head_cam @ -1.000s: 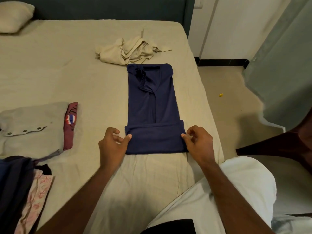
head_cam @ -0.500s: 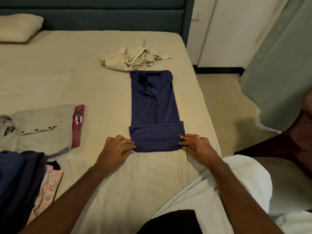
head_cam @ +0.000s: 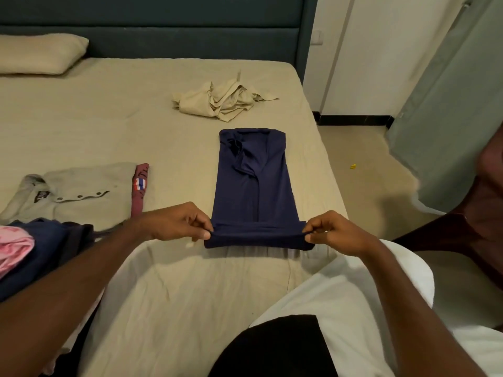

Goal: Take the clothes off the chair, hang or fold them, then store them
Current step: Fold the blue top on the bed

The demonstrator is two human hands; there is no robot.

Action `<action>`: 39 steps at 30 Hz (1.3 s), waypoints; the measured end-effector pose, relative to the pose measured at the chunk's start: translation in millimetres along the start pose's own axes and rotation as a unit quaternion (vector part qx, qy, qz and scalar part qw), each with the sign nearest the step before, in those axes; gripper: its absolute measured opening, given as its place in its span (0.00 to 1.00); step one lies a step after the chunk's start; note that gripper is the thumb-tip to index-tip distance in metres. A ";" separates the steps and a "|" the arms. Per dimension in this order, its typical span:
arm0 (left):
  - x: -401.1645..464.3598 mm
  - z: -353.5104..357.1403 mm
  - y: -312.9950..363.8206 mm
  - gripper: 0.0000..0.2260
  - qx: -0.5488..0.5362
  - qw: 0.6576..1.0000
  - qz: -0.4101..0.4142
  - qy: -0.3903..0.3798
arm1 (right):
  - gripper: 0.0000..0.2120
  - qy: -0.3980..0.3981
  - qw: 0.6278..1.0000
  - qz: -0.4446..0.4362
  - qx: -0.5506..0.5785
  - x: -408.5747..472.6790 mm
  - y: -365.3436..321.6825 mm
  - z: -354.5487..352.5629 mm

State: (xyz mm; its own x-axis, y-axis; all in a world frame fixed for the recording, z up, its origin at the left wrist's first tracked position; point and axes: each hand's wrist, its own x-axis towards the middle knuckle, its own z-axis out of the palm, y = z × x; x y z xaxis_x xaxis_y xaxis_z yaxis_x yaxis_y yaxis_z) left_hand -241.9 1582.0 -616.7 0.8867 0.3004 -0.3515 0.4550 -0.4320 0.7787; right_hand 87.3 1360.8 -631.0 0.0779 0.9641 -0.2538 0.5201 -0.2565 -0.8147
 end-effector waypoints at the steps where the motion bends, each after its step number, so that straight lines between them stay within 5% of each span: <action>1: -3.4 -3.1 4.4 0.04 -0.014 0.999 -0.006 -0.041 | 0.07 -0.037 0.999 0.002 0.029 -4.6 -6.3 -3.6; 6: -17.0 -3.6 17.3 0.03 -0.099 0.964 -0.010 -0.248 | 0.06 -0.213 0.974 0.005 0.079 -30.3 -39.4 -13.9; 10: -12.3 -10.2 18.5 0.03 -0.150 0.953 0.017 -0.262 | 0.06 -0.240 0.967 -0.003 0.088 -27.0 -46.9 -24.8; 13: 0.4 -25.7 13.7 0.05 -0.143 0.976 0.018 -0.163 | 0.06 -0.156 0.984 0.004 0.086 -3.6 -39.9 -34.4; 17: 30.5 -46.3 5.6 0.09 -0.157 0.985 -0.037 0.063 | 0.07 0.024 0.998 0.001 0.064 50.2 -27.7 -39.7; 22: 97.3 -45.9 10.7 0.08 -0.176 0.906 -0.095 0.373 | 0.09 0.257 0.965 0.012 0.054 126.4 -27.7 -28.6; 26: 147.5 -44.9 6.4 0.09 -0.088 0.842 -0.092 0.525 | 0.11 0.329 0.941 0.038 0.066 178.2 -33.1 -27.9; 33: 211.4 -103.7 -2.2 0.08 0.027 0.813 -0.059 0.579 | 0.14 0.386 0.916 0.111 0.024 240.9 -36.0 -63.5; 36: 236.7 -116.7 -22.6 0.07 0.066 0.845 -0.143 0.511 | 0.08 0.337 0.923 0.174 -0.065 267.2 -19.2 -69.0; 39: 249.0 -115.9 -41.3 0.06 0.071 0.864 -0.235 0.440 | 0.11 0.272 0.929 0.225 -0.111 283.2 2.6 -60.3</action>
State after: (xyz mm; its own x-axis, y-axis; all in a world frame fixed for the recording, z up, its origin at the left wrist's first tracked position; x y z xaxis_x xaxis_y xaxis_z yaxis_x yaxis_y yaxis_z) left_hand -49.4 1773.2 -676.2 0.2252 0.9738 -0.0321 0.8082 -0.1683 0.5643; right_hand 162.1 1637.3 -673.6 0.7169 0.6700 -0.1930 0.4879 -0.6798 -0.5475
